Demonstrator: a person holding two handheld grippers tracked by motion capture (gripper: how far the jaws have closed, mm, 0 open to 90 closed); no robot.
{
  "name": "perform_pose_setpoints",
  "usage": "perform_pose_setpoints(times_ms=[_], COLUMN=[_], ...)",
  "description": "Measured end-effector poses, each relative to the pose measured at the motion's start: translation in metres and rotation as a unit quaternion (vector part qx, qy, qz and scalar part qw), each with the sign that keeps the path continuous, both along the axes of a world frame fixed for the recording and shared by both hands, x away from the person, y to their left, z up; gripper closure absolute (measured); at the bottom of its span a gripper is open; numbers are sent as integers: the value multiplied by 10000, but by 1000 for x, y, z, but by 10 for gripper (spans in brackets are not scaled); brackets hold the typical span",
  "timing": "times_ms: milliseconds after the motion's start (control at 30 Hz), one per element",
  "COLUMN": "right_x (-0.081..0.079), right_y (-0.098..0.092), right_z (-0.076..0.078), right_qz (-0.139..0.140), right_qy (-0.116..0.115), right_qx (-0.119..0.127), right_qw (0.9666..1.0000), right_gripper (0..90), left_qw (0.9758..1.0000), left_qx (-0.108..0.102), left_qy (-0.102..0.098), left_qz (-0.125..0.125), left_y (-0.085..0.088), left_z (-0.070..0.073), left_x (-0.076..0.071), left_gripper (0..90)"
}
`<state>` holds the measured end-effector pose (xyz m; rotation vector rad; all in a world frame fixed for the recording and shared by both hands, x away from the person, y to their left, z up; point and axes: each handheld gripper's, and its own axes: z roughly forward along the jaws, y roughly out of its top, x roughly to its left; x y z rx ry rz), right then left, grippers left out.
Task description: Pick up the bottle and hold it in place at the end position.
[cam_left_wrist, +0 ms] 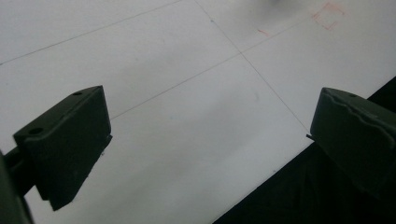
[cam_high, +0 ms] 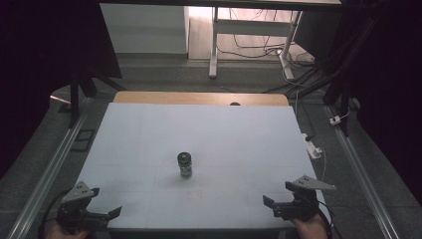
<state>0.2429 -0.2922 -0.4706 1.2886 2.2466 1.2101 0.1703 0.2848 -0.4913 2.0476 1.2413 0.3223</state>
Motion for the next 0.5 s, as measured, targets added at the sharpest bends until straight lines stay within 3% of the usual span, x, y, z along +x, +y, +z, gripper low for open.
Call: perform_pose_setpoints(times_ms=[167,500], right_x=[-1,-2], right_y=[2,4], right_z=[0,0], right_qz=[40,132], right_qy=[-7,-1], right_qx=[-71,-209], right_qw=[10000,9997], right_gripper=[0,0], left_qw=[10000,9999], left_qx=[65,-12], left_qy=[28,83], left_qz=[-65,-111], left_y=[-2,-1], left_z=[0,0], left_x=[1,3], left_gripper=[0,0])
